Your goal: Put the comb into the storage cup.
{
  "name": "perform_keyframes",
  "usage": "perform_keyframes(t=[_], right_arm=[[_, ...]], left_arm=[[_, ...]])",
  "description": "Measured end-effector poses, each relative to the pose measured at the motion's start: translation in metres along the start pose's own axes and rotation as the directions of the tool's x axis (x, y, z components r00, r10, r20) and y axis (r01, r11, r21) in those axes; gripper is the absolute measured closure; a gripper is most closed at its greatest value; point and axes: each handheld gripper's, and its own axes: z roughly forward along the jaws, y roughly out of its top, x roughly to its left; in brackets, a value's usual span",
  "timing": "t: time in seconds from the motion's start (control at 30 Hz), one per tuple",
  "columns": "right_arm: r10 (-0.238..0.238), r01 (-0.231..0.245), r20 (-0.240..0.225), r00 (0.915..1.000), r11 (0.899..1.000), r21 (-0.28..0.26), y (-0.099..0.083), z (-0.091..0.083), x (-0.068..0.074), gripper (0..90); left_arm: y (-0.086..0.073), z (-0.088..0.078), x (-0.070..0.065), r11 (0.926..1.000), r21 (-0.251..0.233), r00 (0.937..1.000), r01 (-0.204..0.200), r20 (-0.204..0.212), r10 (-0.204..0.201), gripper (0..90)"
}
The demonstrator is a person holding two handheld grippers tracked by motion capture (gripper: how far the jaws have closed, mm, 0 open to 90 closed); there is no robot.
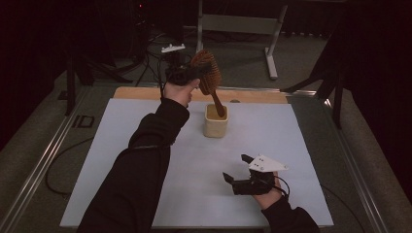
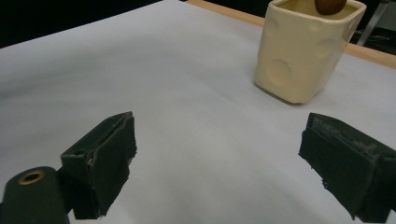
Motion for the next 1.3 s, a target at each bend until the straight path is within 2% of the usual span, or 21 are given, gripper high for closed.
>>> perform_keyframes(t=[0.27, 0.7, 1.1, 1.3], right_arm=[[0.003, -0.003, 0.001, 1.0000, 1.000, -0.001, 0.000, -0.001, 0.000, 9.9], [0.007, -0.007, -0.001, 1.0000, 1.000, -0.003, 0.000, 0.000, 0.000, 9.9], [0.000, 0.000, -0.001, 1.0000, 1.000, -0.001, 0.000, 0.000, 0.000, 9.9], [0.001, -0.001, -0.002, 1.0000, 1.000, 0.000, 0.000, 0.000, 0.000, 9.9]], left_arm=[[-0.012, 0.008, 0.006, 0.9997, 0.020, 0.9997, 0.014, -0.018, -0.014, 52.3], [-0.031, 0.018, 0.016, 0.9981, 0.044, 0.9990, 0.044, -0.009, -0.043, 52.1], [-0.043, 0.025, 0.017, 0.9975, 0.054, 0.9990, 0.045, -0.005, -0.045, 52.1], [-0.050, 0.029, 0.022, 0.9960, 0.064, 0.9981, 0.062, -0.009, -0.061, 52.1]])
